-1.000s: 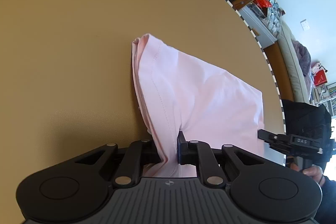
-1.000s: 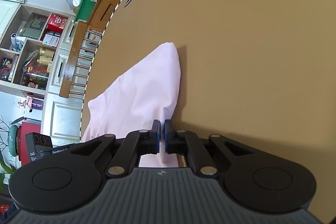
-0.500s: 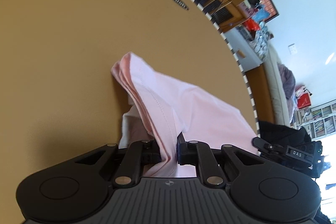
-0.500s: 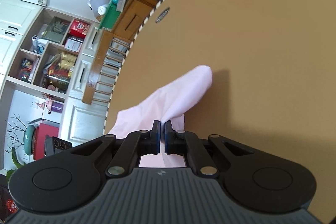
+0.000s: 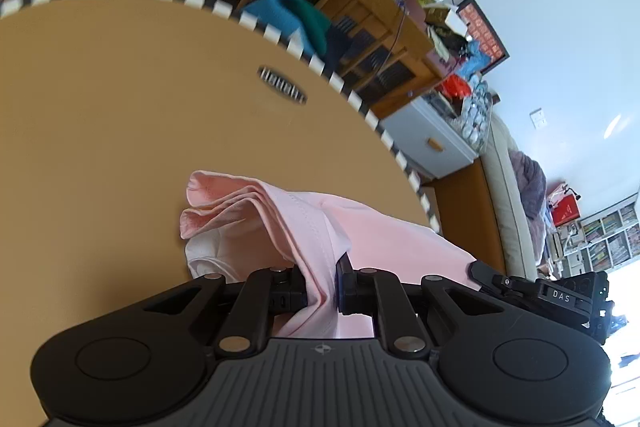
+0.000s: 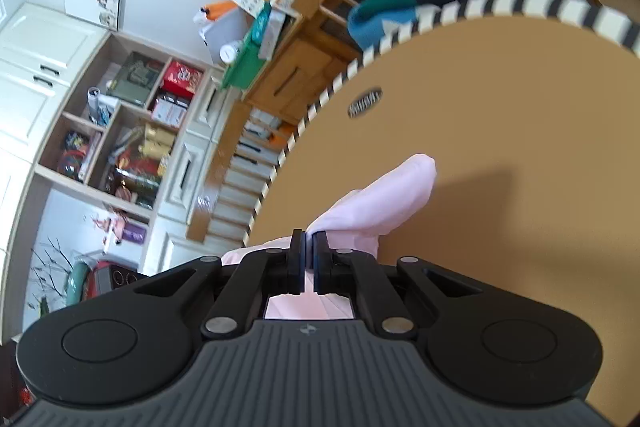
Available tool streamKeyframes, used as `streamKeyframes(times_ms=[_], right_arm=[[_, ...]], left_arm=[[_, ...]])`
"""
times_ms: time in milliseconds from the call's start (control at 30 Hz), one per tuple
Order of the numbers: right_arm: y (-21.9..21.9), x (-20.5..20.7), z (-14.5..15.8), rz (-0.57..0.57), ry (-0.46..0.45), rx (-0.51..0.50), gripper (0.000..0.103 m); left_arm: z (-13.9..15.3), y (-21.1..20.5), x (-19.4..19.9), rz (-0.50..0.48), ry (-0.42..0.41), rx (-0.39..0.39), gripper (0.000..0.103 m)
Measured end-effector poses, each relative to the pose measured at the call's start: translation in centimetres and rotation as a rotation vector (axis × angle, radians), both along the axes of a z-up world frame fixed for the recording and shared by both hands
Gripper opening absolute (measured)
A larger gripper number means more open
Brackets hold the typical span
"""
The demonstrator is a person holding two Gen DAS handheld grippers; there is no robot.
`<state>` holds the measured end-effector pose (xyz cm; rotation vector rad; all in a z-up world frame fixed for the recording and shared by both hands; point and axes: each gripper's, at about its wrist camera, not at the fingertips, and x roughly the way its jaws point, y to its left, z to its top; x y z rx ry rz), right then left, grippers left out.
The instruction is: Fold clothes
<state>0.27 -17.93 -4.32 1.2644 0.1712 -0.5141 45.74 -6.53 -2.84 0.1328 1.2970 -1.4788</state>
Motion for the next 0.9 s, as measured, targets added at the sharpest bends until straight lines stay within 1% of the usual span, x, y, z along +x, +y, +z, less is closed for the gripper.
streamKeyframes(times_ms=[167, 200, 300, 367, 433, 467, 500, 533, 567, 633, 667, 733, 800, 833, 900], right_arm=[[-6.8, 0.5, 1.8, -0.031, 0.012, -0.062, 0.003], [-8.2, 0.6, 2.1, -0.036, 0.02, -0.075, 0.003], [-12.4, 0.7, 2.5, -0.058, 0.041, -0.104, 0.003], [-14.7, 0.6, 2.0, -0.077, 0.046, -0.106, 0.003], [-16.6, 0.5, 0.9, -0.107, 0.063, -0.086, 0.003], [-17.3, 0.3, 0.0, -0.132, 0.084, -0.063, 0.004], [-17.9, 0.2, -1.0, -0.162, 0.113, -0.036, 0.004], [-18.3, 0.1, -2.2, -0.201, 0.161, -0.004, 0.007], [-18.5, 0.0, -3.3, -0.23, 0.217, 0.017, 0.008], [-18.2, -0.4, -4.6, -0.247, 0.319, 0.004, 0.009], [-17.8, -0.5, -4.9, -0.245, 0.36, -0.018, 0.01], [-16.3, -0.2, -4.7, -0.204, 0.417, -0.095, 0.014], [-14.8, 0.5, -4.3, -0.15, 0.467, -0.175, 0.022], [-14.0, 1.3, -4.3, -0.11, 0.481, -0.211, 0.025], [-12.7, 3.3, -4.1, -0.038, 0.524, -0.303, 0.024]], left_arm=[[2.6, -6.9, 0.8, -0.013, -0.056, -0.042, 0.013], [3.0, -8.6, 0.9, -0.018, -0.075, -0.053, 0.013], [3.8, -13.4, 1.0, -0.02, -0.099, -0.078, 0.013], [3.3, -16.7, 0.8, -0.02, -0.094, -0.08, 0.013], [2.1, -19.2, 0.7, -0.012, -0.082, -0.063, 0.013], [1.0, -20.4, 0.6, -0.004, -0.086, -0.041, 0.013], [-0.2, -21.1, 0.6, 0.018, -0.109, 0.004, 0.015], [-1.5, -21.9, 0.5, 0.04, -0.131, 0.05, 0.018], [-2.6, -22.5, 0.5, 0.061, -0.157, 0.089, 0.018], [-3.7, -22.3, 0.8, 0.094, -0.238, 0.116, 0.018], [-3.6, -21.6, 0.8, 0.098, -0.275, 0.098, 0.019], [-3.1, -20.1, 0.5, 0.105, -0.347, 0.048, 0.031], [-2.2, -18.4, -0.2, 0.112, -0.432, -0.027, 0.031], [-1.8, -17.6, -0.6, 0.113, -0.476, -0.068, 0.035], [-1.0, -16.9, -2.0, 0.094, -0.541, -0.133, 0.034]])
